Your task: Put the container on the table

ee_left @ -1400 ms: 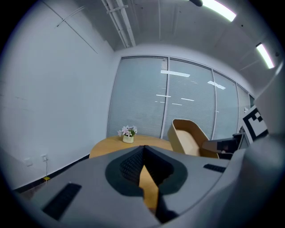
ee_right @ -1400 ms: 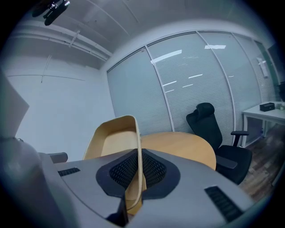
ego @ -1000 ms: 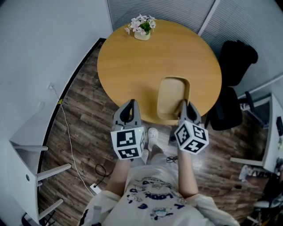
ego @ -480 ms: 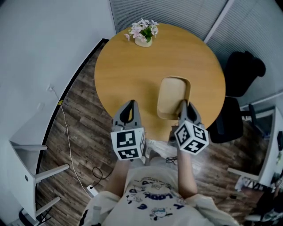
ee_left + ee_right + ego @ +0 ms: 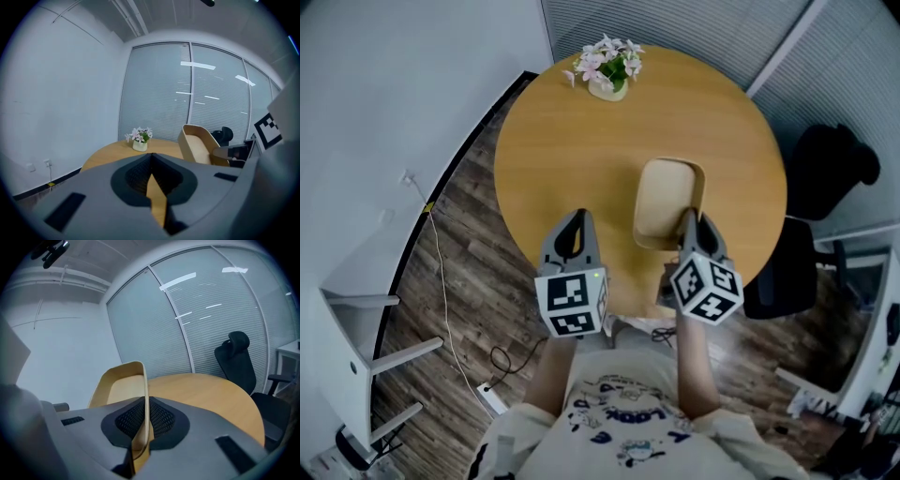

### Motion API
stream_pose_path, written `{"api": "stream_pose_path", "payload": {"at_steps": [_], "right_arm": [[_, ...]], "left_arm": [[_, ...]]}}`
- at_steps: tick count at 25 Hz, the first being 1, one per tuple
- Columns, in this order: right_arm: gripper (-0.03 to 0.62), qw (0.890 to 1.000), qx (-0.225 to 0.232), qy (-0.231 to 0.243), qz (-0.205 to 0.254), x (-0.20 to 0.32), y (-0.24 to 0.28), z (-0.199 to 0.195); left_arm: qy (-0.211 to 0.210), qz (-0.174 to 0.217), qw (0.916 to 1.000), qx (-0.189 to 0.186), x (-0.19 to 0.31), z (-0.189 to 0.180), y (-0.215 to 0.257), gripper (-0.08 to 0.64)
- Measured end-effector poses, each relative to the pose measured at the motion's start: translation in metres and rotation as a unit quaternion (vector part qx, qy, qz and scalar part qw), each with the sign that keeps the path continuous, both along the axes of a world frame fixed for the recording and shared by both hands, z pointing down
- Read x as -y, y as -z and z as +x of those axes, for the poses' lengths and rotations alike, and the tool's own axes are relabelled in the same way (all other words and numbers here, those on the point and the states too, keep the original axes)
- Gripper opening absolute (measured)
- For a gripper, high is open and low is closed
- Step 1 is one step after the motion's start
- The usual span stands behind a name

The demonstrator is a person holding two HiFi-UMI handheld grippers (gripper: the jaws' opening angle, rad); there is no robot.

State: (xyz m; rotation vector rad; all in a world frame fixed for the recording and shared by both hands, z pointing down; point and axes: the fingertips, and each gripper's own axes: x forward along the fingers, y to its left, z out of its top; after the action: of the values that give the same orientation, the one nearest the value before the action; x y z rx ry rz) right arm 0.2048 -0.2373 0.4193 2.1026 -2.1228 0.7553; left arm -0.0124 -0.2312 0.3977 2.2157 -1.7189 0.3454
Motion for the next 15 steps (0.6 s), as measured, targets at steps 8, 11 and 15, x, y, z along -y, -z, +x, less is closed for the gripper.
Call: {"api": "stream_pose_path", "payload": {"at_steps": [8,11,15], "right_arm": [[0.017,1.0,0.009,0.009,-0.028,0.02,-0.027,0.004],[0.017,0.999,0.011,0.013,-0.042,0.028,-0.039,0.0],[0.017,0.998,0.013,0.014,-0.056,0.035,-0.051,-0.005]], "left_arm": [[0.007,-0.022,0.9997,0.005,0.014,0.004,-0.019,0.003],[0.012,-0.033,0.9994,0.006,0.019,0.0,-0.029,0.003],[0.011,-0.049,0.9987,0.007,0.026,-0.004,-0.041,0.003]]}}
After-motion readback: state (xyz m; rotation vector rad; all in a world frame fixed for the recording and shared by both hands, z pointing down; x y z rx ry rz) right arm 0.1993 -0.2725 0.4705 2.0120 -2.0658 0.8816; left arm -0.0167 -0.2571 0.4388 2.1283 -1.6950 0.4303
